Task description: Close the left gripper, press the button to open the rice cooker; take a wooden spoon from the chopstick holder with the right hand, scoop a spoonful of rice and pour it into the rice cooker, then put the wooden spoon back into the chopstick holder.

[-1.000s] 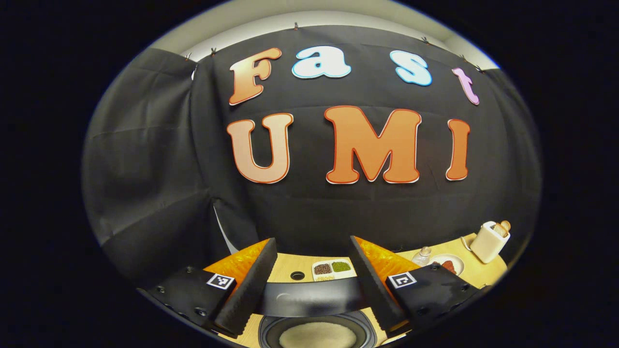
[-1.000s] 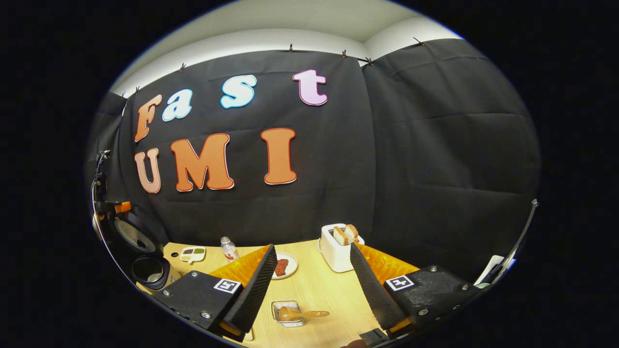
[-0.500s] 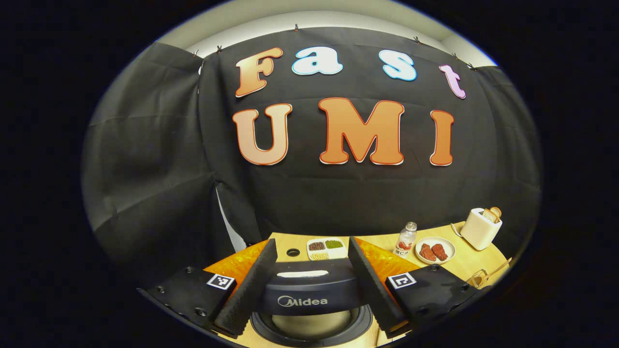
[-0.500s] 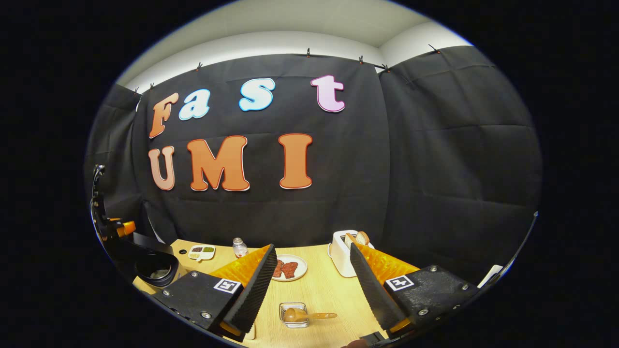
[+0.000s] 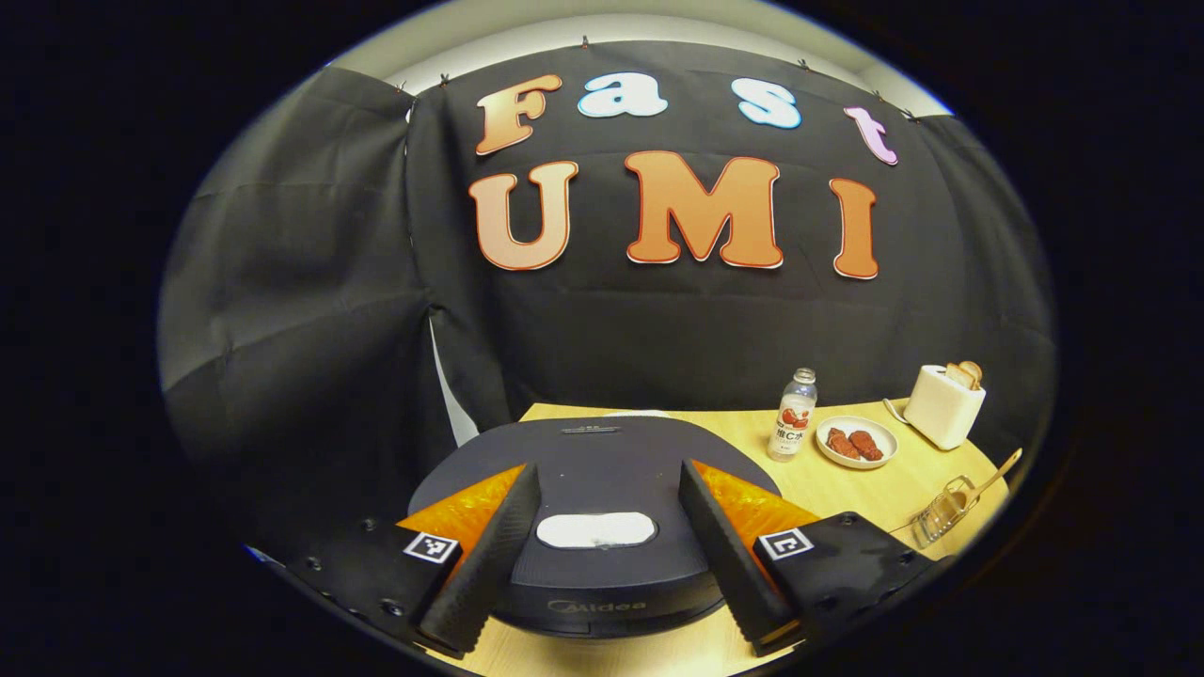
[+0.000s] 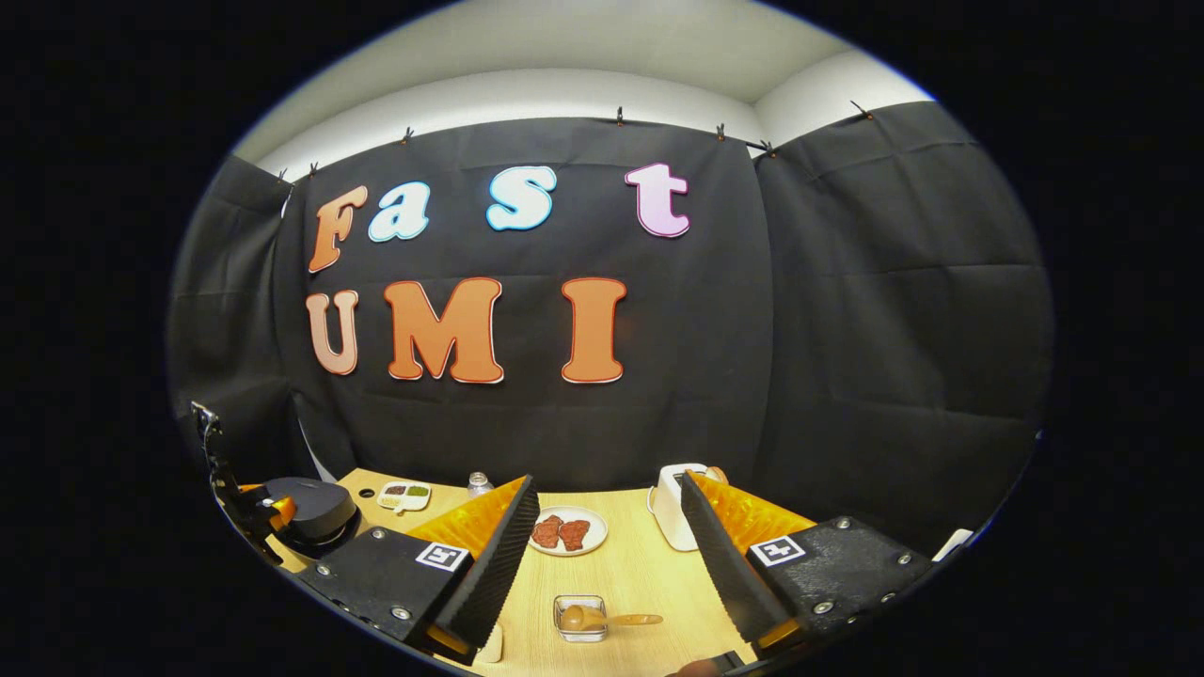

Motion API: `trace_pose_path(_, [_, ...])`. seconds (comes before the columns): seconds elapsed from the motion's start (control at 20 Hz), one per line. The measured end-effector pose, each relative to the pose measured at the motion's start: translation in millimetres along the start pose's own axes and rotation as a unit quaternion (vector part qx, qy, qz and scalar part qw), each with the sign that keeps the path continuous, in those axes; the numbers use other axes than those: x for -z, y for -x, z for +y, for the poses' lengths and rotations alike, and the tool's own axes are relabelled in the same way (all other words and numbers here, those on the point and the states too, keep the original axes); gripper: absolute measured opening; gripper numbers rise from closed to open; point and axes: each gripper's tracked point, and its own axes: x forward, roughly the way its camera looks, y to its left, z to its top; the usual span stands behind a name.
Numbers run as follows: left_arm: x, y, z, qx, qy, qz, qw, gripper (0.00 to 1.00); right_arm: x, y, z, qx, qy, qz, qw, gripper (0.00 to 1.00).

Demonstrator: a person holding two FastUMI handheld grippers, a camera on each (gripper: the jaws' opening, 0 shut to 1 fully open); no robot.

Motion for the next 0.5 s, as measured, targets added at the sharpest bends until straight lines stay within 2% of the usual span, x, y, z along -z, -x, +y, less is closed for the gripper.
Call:
trace_pose_path(0.15, [8.4, 0.6, 1.0, -0.001, -0.001, -0.007, 1.000, 1.00, 2.4, 3.0, -3.3, 0.003, -0.004, 0.006, 1.000, 0.93])
trace_pose_path(0.2, [11.2, 0.1, 1.1, -0.002, 0.001, -0.007, 1.000, 0.95, 2.8, 4.0, -4.2, 0.004, -0.005, 0.007, 1.000, 0.93])
trace_pose_path(0.25, [13.8, 0.4, 0.5, -0.003, 0.001, -0.006, 1.000, 0.95, 4.0, 4.4, -4.6, 0.005, -0.006, 0.008, 1.000, 0.93])
trace_pose_path(0.3, [17.2, 0.7, 0.5, -0.003, 0.000, -0.004, 1.000, 1.00, 4.6, 5.2, -4.8, 0.005, -0.007, 0.009, 1.000, 0.93])
trace_pose_path(0.45, [40.9, 2.7, -1.0, -0.004, 0.002, 0.020, 1.000, 1.00, 8.9, 3.9, -8.5, 0.014, -0.004, 0.014, 1.000, 0.93])
trace_pose_path(0.5, [34.8, 5.0, -0.4, -0.005, -0.002, -0.008, 1.000, 1.00, 9.8, 4.3, -8.7, 0.014, -0.004, 0.016, 1.000, 0.94])
